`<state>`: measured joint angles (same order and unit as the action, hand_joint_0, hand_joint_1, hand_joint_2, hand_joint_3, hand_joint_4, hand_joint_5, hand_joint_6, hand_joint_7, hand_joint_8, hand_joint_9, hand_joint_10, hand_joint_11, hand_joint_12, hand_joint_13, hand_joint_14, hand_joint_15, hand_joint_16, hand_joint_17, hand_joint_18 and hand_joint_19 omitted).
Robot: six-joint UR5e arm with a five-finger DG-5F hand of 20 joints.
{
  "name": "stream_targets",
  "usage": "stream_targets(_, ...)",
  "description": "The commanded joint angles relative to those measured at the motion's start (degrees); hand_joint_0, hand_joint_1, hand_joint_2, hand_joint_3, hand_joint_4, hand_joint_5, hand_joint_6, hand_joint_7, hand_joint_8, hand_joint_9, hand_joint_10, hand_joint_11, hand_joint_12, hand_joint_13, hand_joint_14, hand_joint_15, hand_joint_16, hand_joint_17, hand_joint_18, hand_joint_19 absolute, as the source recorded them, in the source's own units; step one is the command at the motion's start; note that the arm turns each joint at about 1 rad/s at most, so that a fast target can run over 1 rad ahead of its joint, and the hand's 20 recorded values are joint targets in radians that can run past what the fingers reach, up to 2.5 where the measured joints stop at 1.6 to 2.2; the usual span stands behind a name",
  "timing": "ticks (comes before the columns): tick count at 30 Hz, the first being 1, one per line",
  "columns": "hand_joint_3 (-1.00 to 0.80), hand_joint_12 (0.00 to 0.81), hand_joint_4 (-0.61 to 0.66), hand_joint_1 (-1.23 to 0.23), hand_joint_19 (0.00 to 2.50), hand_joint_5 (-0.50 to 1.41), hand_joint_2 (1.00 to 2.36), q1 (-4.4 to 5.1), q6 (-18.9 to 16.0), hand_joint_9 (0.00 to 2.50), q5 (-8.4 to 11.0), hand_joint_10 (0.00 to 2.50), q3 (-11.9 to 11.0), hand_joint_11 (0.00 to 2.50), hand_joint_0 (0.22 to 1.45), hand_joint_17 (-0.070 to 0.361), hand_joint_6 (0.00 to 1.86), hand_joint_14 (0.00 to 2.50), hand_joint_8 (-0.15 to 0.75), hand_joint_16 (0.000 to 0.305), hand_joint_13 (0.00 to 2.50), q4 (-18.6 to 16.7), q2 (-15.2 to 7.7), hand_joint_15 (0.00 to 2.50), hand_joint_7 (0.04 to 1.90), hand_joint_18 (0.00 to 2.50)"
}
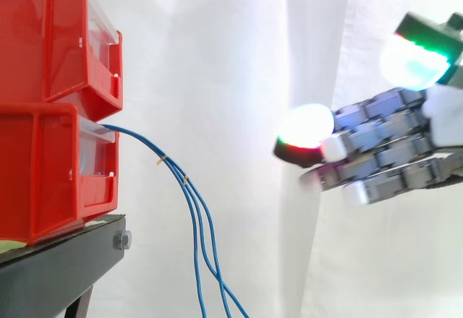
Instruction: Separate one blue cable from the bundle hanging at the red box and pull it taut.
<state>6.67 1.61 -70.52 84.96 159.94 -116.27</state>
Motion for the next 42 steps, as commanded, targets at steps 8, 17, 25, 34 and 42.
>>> stream_targets(8, -0.50, 0.219, 0.29, -0.71, 0.00, -0.19, 1.00, -1.13, -1.0, 0.81, -1.55, 0.01, -10.7, 0.45, 0.57, 0.066, 0.50, 0.00, 0.302, 0.029, 0.66, 0.7, -11.3, 0.02, 0.77, 0.77)
stream_targets(17, -0.50, 0.216, 0.30, -0.70, 0.00, -0.18, 1.00, -1.04, 0.1, 0.86, -2.08, 0.01, -11.8, 0.47, 0.58, 0.063, 0.50, 0.00, 0.308, 0.028, 0.68, -1.3, -12.8, 0.04, 0.78, 0.74)
stream_targets(25, -0.50, 0.308, 0.31, -0.72, 0.01, -0.16, 1.00, -0.51, 1.5, 0.90, -2.08, 0.01, -12.5, 0.50, 0.60, 0.087, 0.50, 0.01, 0.319, 0.039, 0.73, -5.6, -15.5, 0.17, 0.79, 0.75)
stream_targets(34, -0.50, 0.393, 0.20, -0.71, 0.16, -0.21, 1.00, -0.51, -1.4, 0.40, -3.31, 0.01, -14.7, 0.30, 0.50, 0.157, 0.50, 0.01, 0.295, 0.070, 0.47, -6.0, -18.9, 0.21, 0.77, 0.61)
stream_targets(42, -0.50, 0.403, 0.19, -0.66, 0.17, -0.22, 1.00, -0.60, -0.2, 0.32, -3.57, 0.00, -14.7, 0.17, 0.46, 0.161, 0.50, 0.01, 0.297, 0.071, 0.40, -7.5, -18.9, 0.18, 0.74, 0.51)
